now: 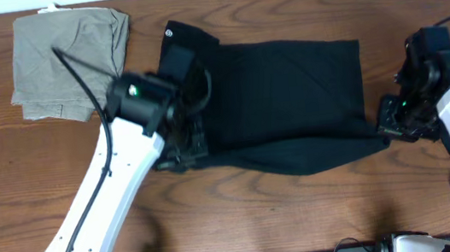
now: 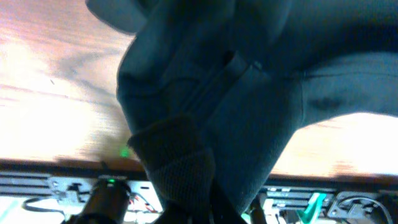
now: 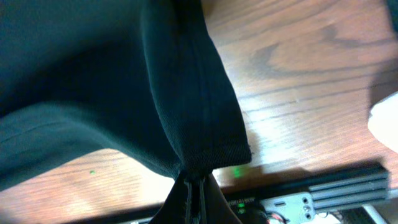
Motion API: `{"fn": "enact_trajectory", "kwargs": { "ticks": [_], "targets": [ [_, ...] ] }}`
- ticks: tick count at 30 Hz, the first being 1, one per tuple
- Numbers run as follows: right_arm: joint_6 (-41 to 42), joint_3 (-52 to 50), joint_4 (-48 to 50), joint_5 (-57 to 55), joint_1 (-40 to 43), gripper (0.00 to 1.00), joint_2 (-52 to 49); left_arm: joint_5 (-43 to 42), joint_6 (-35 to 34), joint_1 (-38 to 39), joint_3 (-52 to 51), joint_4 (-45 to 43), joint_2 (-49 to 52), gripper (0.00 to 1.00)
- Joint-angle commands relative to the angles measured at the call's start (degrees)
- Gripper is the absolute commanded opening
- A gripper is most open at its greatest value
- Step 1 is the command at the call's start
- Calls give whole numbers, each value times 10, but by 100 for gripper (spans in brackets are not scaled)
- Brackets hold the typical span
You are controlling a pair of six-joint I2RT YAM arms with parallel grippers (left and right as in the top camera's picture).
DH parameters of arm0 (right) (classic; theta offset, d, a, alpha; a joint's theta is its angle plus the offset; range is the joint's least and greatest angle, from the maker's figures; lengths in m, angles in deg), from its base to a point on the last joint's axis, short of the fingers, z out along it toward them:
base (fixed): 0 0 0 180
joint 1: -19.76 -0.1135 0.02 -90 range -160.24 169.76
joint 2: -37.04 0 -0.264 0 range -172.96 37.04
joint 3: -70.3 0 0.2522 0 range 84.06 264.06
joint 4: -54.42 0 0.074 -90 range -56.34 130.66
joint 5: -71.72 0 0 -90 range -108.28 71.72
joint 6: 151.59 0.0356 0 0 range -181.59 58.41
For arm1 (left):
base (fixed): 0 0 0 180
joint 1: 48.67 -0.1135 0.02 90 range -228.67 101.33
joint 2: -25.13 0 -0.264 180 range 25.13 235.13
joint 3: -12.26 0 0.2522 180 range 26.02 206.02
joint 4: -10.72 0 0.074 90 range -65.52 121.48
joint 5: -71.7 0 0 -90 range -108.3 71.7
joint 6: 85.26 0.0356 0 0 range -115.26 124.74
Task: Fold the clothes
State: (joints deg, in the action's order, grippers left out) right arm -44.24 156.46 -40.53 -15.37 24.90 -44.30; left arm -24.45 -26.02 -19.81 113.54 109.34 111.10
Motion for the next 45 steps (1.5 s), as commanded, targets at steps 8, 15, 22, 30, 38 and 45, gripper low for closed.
{"fn": "enact_trajectory", "kwargs": {
  "ticks": [8,15,22,30,38,45],
  "targets": [
    [36,-89,41,8,6,1,8,-76,-59,32,-239,-95,-85,6],
    [82,-89,42,-10,37,1,9,-109,-117,101,-317,-144,-86,6],
    [83,-89,35,-10,93,1,9,-92,-232,165,-384,-173,-86,6],
    [82,-89,24,-17,119,1,9,-55,-233,153,-405,-168,-86,6],
    [78,-89,2,-23,119,2,10,-38,-232,137,-405,-164,-86,8],
    [115,-89,2,-27,119,1,37,-98,-247,156,-406,-173,-85,6]
  ]
}}
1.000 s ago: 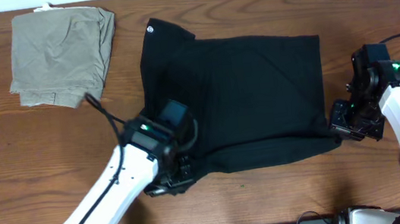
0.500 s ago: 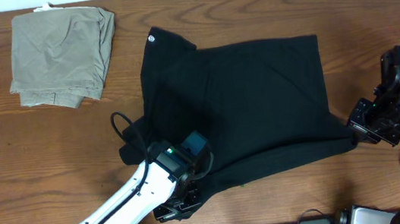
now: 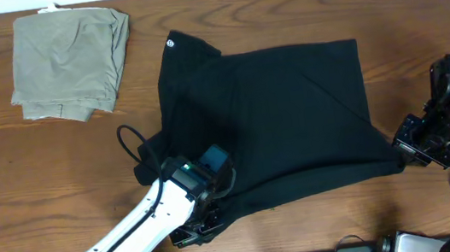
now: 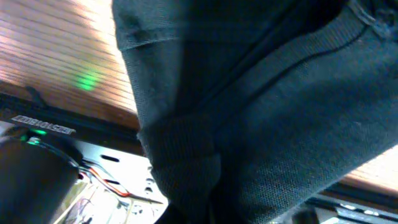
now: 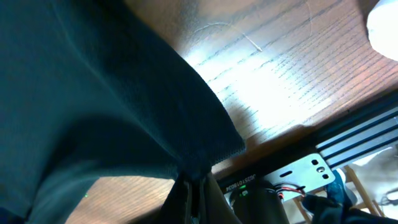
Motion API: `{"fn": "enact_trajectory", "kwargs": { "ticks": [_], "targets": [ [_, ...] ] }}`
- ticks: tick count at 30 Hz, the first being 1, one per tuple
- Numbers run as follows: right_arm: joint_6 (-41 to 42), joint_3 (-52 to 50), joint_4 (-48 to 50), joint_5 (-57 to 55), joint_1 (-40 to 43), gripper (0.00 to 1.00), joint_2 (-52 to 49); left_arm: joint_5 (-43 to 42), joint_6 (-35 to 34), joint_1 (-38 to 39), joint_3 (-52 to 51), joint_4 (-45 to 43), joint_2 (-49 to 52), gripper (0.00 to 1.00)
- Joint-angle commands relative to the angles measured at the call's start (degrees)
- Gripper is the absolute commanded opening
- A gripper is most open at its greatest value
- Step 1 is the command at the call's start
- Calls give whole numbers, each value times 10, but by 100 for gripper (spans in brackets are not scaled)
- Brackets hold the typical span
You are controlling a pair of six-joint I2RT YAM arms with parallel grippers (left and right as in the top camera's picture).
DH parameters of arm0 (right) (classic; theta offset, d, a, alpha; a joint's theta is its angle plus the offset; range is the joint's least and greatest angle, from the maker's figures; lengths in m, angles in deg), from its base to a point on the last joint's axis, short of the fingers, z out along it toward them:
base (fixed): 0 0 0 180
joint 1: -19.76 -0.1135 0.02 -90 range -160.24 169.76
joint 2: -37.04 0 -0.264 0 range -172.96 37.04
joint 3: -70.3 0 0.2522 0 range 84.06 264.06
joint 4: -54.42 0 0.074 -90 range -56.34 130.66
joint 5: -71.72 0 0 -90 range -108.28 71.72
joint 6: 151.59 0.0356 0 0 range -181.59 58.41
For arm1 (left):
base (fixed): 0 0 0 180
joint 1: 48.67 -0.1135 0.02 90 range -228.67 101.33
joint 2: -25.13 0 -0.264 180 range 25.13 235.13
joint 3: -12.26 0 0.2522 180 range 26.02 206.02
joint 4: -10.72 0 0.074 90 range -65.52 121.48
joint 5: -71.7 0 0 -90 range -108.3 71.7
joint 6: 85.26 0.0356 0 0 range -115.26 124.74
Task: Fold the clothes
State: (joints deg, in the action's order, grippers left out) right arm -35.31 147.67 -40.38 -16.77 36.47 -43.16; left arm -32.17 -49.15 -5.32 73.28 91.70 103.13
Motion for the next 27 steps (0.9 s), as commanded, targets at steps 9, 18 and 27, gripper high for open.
{"fn": "enact_trajectory", "kwargs": {
  "ticks": [9,18,27],
  "targets": [
    [26,-2,9,-30,3,1,56,-13,-39,37,-3,-1,-6,6],
    [24,-2,54,-12,-3,2,56,45,-36,17,-3,-23,-6,10],
    [29,-2,76,-13,-3,1,56,66,0,-47,-2,-35,-6,7]
  ]
}}
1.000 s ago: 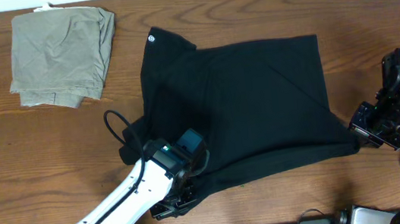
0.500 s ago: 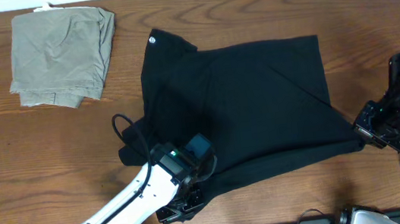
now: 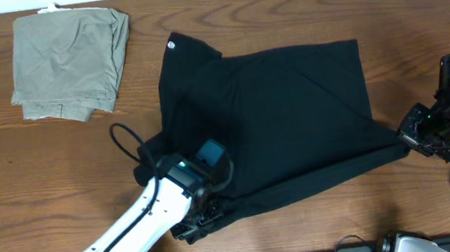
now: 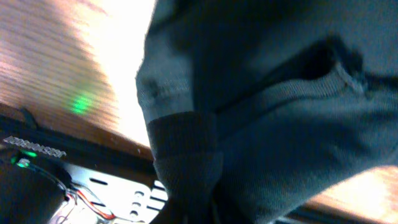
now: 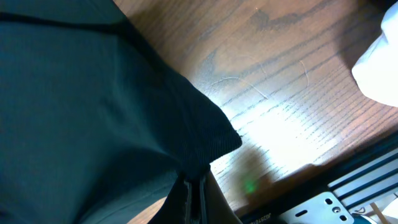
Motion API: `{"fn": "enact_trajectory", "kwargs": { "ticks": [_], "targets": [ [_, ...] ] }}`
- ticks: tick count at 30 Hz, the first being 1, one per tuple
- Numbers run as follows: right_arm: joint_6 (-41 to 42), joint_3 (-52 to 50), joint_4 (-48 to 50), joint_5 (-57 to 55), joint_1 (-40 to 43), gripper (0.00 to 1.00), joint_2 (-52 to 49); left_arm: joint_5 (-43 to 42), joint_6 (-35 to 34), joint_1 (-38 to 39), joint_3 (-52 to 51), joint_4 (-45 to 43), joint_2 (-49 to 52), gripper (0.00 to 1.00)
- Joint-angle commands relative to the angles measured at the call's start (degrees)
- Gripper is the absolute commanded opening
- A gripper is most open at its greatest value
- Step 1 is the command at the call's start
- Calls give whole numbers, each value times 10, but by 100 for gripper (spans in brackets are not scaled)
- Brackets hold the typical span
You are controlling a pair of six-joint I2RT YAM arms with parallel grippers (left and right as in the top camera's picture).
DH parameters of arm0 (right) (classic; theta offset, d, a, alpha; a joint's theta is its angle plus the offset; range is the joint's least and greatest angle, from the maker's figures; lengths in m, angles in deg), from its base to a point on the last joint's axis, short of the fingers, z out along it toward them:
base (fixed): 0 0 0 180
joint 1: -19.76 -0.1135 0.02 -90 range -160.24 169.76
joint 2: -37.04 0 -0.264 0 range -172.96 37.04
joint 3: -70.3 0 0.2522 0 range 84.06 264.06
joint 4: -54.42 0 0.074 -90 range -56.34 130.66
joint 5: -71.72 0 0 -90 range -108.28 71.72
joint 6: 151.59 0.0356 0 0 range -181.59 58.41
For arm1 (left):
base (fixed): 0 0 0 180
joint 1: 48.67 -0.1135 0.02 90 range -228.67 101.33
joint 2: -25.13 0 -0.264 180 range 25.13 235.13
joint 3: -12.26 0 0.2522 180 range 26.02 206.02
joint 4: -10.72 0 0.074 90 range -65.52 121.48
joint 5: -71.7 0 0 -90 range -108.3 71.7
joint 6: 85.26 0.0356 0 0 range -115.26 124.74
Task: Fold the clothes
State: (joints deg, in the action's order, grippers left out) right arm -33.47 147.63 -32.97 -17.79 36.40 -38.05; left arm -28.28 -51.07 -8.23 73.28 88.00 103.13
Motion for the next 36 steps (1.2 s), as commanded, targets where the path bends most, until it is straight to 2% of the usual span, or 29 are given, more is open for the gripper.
{"fn": "enact_trajectory", "kwargs": {
  "ticks": [1,16,21,26,36],
  "targets": [
    [10,-1,3,-3,-2,2,5,33,22,-25,-1,2,-6,6],
    [23,-92,57,-3,-2,2,4,94,101,-76,58,-10,-6,6],
    [25,-93,76,-6,-2,2,4,94,134,-76,65,-67,-6,6],
    [63,-93,77,-34,-2,1,4,99,189,-76,65,-131,-6,6],
    [122,-93,101,-96,0,1,4,231,194,-86,65,-166,-6,6]
  ]
}}
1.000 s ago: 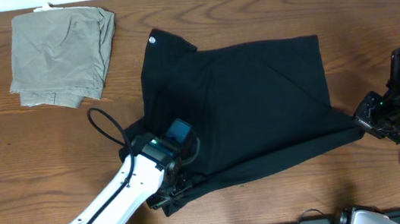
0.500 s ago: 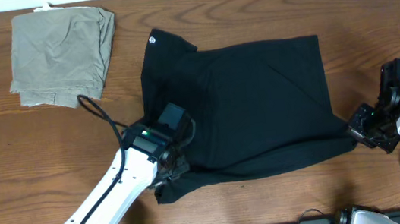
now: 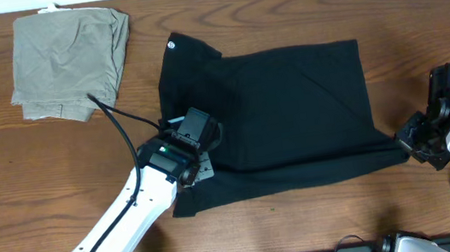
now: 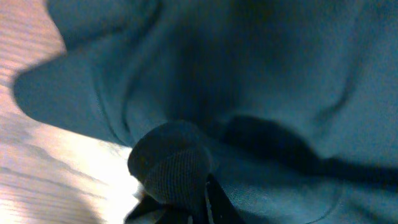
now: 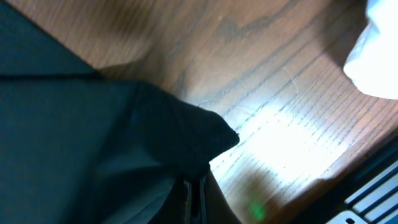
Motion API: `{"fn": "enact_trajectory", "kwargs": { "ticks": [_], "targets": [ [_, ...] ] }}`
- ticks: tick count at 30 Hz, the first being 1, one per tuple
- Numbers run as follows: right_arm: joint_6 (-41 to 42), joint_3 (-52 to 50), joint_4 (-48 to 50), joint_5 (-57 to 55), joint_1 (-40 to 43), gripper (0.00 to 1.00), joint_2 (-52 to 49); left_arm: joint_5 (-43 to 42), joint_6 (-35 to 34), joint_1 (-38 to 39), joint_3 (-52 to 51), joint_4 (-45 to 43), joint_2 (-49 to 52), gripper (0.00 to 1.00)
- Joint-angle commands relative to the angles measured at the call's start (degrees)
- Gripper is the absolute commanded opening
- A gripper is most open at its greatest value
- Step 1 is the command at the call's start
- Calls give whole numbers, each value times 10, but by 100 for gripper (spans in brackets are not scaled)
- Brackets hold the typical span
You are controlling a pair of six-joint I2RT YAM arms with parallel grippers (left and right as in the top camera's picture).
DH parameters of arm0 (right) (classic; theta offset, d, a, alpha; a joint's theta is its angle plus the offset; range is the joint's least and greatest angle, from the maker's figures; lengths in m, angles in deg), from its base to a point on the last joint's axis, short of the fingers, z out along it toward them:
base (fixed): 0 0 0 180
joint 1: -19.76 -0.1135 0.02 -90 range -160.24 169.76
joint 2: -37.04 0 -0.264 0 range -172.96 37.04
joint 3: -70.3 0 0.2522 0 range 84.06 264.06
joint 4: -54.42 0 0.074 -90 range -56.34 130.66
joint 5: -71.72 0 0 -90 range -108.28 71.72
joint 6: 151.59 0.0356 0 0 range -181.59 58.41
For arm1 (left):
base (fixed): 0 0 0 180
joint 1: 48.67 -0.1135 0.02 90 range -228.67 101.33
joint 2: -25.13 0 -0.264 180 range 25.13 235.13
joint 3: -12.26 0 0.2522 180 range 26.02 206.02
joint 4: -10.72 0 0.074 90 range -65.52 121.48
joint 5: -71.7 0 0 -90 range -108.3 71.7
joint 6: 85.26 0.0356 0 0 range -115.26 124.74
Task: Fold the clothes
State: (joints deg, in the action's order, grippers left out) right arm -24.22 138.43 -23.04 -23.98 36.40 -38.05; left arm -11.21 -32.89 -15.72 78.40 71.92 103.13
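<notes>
A black garment (image 3: 283,110) lies spread flat across the middle of the table. My left gripper (image 3: 202,163) sits at its left edge, shut on a bunched ribbed fold of the black fabric (image 4: 171,168); the left wrist view is filled with dark cloth. My right gripper (image 3: 406,145) is at the garment's lower right corner. It is shut on that pointed corner (image 5: 199,134), low over the wood. The garment's lower left corner (image 3: 182,209) lies flat, in front of the left gripper.
A folded khaki garment (image 3: 70,59) lies at the back left. Something white (image 5: 379,62) shows at the upper right of the right wrist view. A black rail runs along the table's front edge.
My left gripper has moved away from the front edge to the garment's left side, still shut on the fabric. The lower hem now lies flatter. My right gripper has barely shifted.
First both grippers held the garment's lower corners, the front part loose and curved. Then both were nearer the front edge, with the garment drawn out toward it. Now the left gripper is further back and the garment lies flat.
</notes>
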Motion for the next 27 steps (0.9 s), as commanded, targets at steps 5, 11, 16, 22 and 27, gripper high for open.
{"fn": "enact_trajectory", "kwargs": {
  "ticks": [5,11,16,22,27],
  "targets": [
    [29,-1,2,-42,-1,1,4,60,27,-41,14,-30,-6,6],
    [29,-1,12,-36,-1,2,4,59,44,-53,14,-46,-5,6],
    [28,-1,37,-11,-1,1,4,58,44,-53,14,-56,-5,6],
    [10,-1,89,11,-2,1,4,40,44,-53,10,-56,-5,6],
    [-12,-1,127,47,-3,1,-6,26,40,-53,-2,-56,-5,6]
  ]
}}
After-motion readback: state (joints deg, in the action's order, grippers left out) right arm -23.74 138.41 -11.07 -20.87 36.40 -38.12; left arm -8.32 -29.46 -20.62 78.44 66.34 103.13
